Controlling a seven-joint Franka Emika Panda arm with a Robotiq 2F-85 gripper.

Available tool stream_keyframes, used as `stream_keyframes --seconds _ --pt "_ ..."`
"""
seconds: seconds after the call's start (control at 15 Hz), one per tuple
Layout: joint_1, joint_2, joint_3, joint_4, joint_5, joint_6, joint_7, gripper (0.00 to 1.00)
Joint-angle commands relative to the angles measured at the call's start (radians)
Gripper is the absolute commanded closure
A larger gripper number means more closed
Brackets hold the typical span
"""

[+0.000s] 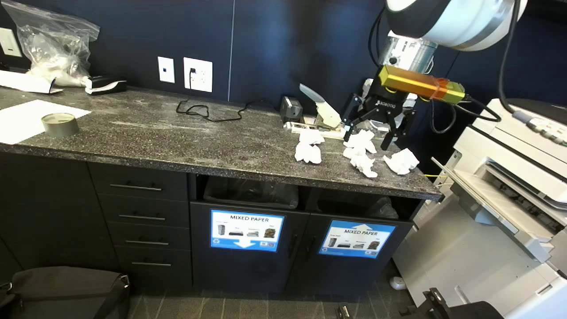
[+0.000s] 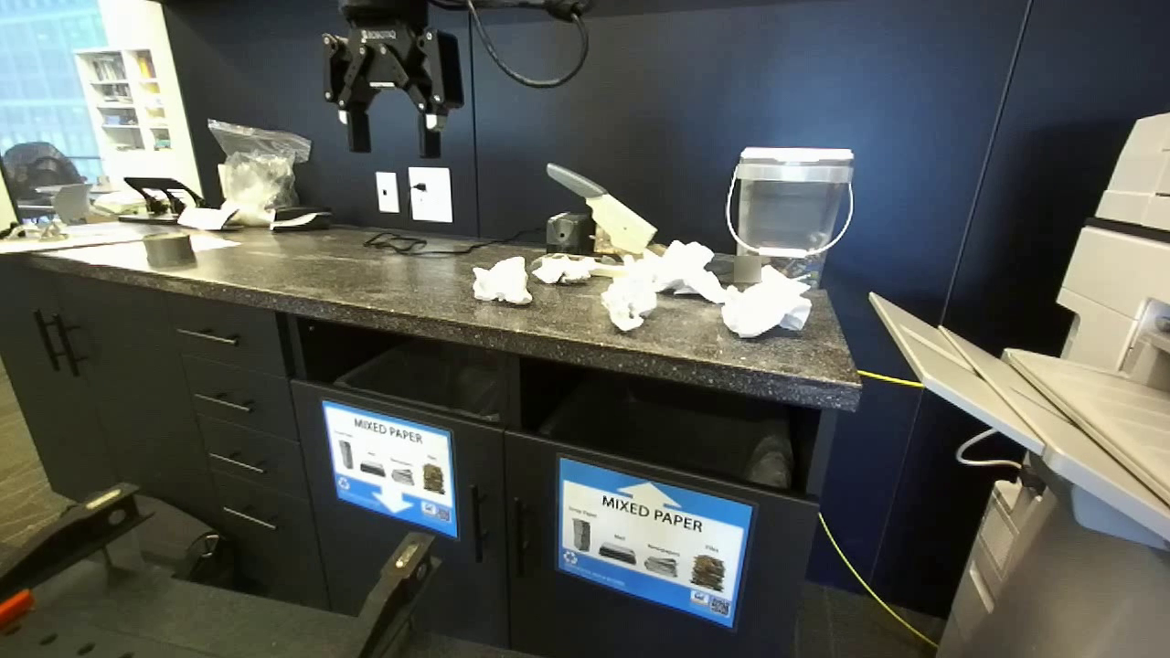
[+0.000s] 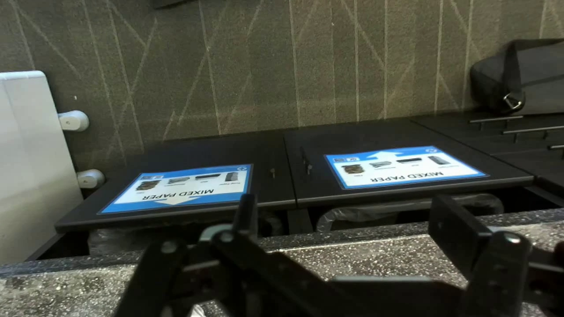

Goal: Place the papers on the countertop inside the bin on the right

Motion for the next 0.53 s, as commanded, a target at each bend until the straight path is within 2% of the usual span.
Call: stream_keyframes --seconds 0.0,0.27,0.47 --pt "-0.047 0.060 -0.047 -0.002 -0.090 0.104 -0.029 0.00" --pt "-0.113 0.174 -0.133 0.036 -0.161 0.239 -0.061 0.00" --pt "-0.147 0.306 -0.196 0.119 -0.119 0.331 -0.149 0.00"
